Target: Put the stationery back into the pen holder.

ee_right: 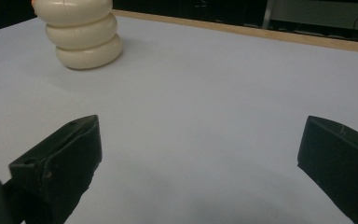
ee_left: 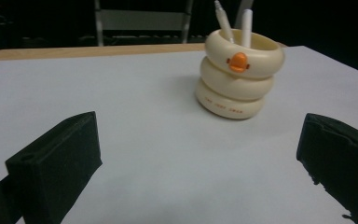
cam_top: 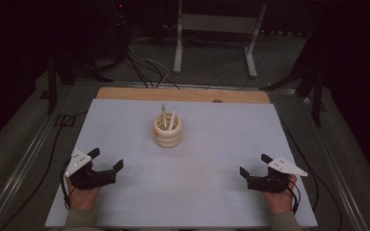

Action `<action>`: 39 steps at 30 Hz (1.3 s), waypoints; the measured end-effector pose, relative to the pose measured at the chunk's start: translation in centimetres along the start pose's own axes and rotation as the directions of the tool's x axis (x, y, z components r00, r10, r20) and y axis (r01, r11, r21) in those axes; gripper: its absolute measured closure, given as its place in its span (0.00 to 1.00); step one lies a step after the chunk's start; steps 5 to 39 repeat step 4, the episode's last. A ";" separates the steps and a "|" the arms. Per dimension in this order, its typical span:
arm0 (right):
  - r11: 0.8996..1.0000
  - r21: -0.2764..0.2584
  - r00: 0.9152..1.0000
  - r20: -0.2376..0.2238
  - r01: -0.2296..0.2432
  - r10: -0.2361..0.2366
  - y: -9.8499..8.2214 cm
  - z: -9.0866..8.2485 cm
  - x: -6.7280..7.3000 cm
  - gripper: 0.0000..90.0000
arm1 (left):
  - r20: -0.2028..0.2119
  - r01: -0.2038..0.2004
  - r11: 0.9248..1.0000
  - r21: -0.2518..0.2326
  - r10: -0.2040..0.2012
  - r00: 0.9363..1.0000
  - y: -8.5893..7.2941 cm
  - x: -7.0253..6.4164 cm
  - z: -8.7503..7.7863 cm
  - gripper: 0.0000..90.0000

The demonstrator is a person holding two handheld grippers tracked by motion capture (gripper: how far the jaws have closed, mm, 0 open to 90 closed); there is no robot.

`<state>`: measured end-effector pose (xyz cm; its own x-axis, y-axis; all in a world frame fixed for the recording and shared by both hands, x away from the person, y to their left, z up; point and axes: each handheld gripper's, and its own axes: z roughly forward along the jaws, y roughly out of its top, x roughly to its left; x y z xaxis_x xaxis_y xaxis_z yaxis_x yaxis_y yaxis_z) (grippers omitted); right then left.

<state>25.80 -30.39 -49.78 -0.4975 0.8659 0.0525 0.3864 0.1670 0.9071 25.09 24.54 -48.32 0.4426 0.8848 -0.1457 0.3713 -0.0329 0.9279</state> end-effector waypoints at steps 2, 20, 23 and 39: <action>1.000 0.004 1.000 0.001 0.003 -0.003 0.0 0.0 0.0 0.00 | -0.006 0.008 1.000 -0.001 -0.008 1.000 0.0 0.1 0.0 0.00; 1.000 0.010 1.000 0.001 0.000 0.000 -0.1 0.1 0.0 0.00 | -0.007 0.025 1.000 -0.003 -0.025 1.000 -0.1 0.3 0.0 0.00; 1.000 0.010 1.000 0.001 0.000 0.000 -0.1 0.1 0.0 0.00 | -0.007 0.025 1.000 -0.003 -0.025 1.000 -0.1 0.3 0.0 0.00; 1.000 0.010 1.000 0.001 0.000 0.000 -0.1 0.1 0.0 0.00 | -0.007 0.025 1.000 -0.003 -0.025 1.000 -0.1 0.3 0.0 0.00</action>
